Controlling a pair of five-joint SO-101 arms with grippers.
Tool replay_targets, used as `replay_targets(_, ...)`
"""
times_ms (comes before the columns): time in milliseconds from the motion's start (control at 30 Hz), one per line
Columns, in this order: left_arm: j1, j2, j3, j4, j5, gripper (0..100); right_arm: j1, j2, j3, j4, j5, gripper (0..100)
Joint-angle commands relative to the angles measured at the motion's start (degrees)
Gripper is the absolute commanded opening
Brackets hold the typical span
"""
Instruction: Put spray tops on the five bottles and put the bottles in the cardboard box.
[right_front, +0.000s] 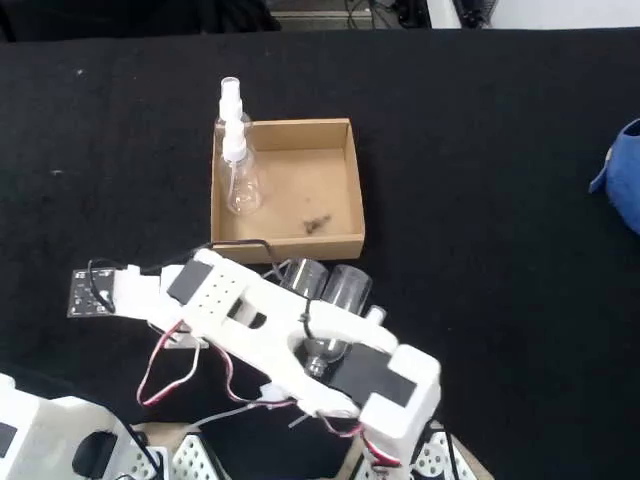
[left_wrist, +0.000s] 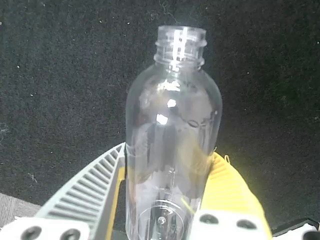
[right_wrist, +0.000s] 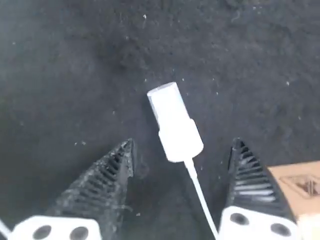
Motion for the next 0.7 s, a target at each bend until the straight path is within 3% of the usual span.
replay_targets(0, 0.04, -0.44, -2.86, 0.53, 0.18, 3, -0.97, 2.07, -8.04, 3.34, 0.53, 26.9)
replay_targets(433, 0.04, -0.44, -2.86, 0.53, 0.09, 3, -0.97, 12.18, -16.13, 8.53, 10.20, 26.2)
replay_targets(633, 0.40, -0.44, -2.77, 0.53, 0.18, 3, -0.97, 12.18, -18.42, 8.09, 8.26, 1.2)
replay_targets(667, 0.84, -0.44, -2.77, 0.62, 0.26, 3, -0.88, 12.18, -19.30, 8.09, 6.59, 0.9)
